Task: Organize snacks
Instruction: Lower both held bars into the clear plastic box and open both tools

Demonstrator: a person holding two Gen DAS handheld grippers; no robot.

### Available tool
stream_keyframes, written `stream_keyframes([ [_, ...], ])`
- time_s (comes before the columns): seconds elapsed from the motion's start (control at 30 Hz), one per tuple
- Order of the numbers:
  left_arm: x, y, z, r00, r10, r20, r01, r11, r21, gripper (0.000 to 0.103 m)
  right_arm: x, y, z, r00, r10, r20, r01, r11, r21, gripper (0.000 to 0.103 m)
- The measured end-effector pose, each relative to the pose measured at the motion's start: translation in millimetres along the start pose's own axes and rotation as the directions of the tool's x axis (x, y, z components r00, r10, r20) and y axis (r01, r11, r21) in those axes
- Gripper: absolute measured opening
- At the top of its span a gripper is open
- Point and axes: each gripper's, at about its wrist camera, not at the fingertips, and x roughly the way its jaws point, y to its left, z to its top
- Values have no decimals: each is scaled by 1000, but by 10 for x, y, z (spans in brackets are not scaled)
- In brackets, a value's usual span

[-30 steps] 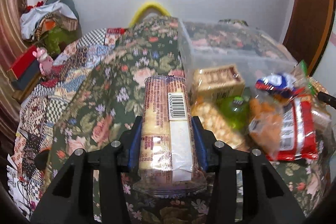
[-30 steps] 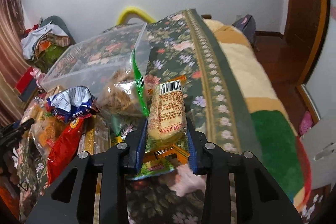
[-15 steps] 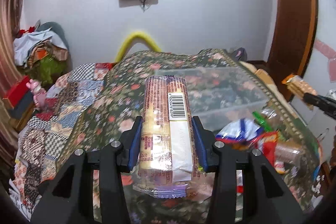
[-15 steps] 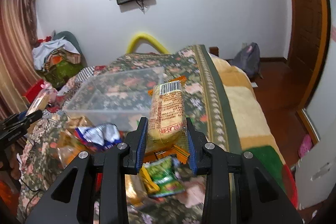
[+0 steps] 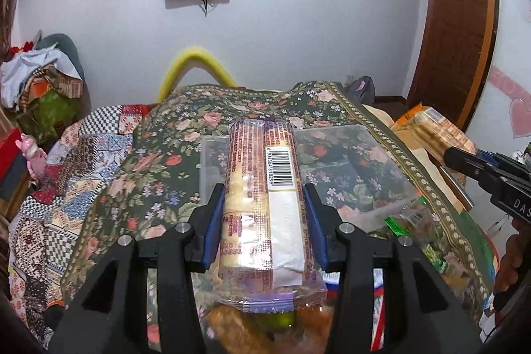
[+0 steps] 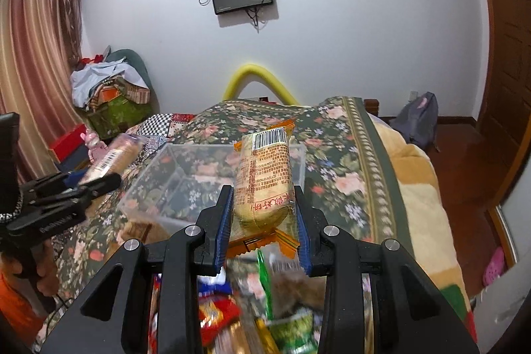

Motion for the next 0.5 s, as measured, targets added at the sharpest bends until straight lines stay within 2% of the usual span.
stream_keyframes([
  [0.23, 336, 23, 89, 999, 10, -37, -11, 1000, -10, 45, 344, -11, 65, 999, 20, -51, -20, 1000, -2, 31],
  [0.4, 621, 70, 145, 996, 6, -89, -7, 1000, -11, 45, 663, -58, 66, 989, 28, -147, -31, 999, -16, 31],
  [0.5, 799, 100, 164, 991, -28, -129, 26, 1000, -16, 45, 800, -95, 69, 979, 38, -198, -41, 999, -12, 31],
])
